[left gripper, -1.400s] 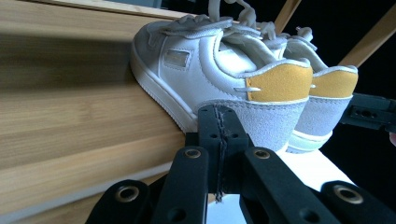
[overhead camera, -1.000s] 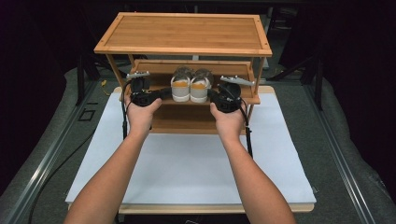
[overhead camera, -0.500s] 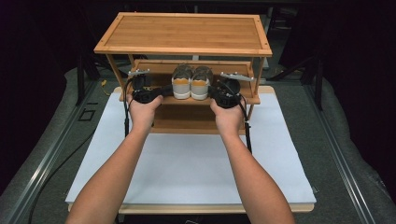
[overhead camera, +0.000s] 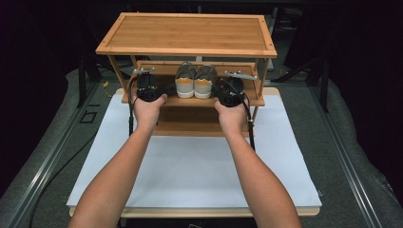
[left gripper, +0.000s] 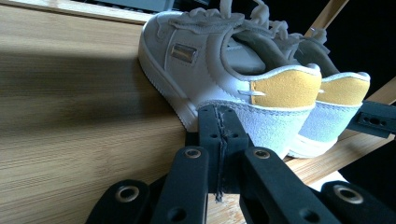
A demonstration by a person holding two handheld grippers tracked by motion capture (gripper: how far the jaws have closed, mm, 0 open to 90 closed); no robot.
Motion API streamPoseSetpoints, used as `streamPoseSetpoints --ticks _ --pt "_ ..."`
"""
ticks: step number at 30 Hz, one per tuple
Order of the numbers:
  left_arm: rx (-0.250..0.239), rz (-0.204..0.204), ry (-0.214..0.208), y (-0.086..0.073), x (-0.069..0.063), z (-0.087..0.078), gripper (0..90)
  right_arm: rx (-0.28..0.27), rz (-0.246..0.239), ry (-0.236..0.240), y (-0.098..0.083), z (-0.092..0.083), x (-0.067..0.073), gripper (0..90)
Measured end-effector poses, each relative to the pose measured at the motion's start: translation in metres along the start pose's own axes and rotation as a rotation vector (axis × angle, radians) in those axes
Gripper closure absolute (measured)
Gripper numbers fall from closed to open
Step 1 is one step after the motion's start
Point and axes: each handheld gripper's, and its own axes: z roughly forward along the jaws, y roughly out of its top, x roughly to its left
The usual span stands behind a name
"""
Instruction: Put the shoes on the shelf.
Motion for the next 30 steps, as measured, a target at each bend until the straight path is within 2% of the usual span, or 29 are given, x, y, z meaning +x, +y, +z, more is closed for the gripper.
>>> streamPoseSetpoints --ticks 8,10,14,19,22,30 --pt "0.002 0.014 0.014 -0.0007 -0.0041 0.0024 90.0 0.013 -0.005 -0.041 0.0012 0.0029 -0.0012 90.0" --pt "0.0 0.013 0.011 -0.001 -0.0038 0.0027 90.0 0.011 -0.002 -0.025 0.0008 0.0033 -0.0023 90.0" --pt "0.003 0.011 0.012 -0.0006 -0.0036 0.0028 90.0 0.016 -0.003 -0.022 0.0007 0.003 -0.0024 90.0" --pt "-0.001 0.01 0.009 -0.0009 -0.0033 0.0028 90.0 0.0 0.002 -0.042 -0.0002 0.0038 -0.0009 90.0" --pt "-0.001 0.009 0.006 -0.0011 -0.0029 0.0026 89.9 0.008 0.0 -0.028 -0.0005 0.0028 -0.0015 90.0" --pt "0.002 -0.006 -0.016 -0.001 -0.0011 0.0012 89.8 0.002 0.005 -0.042 -0.0014 0.0025 -0.002 87.4"
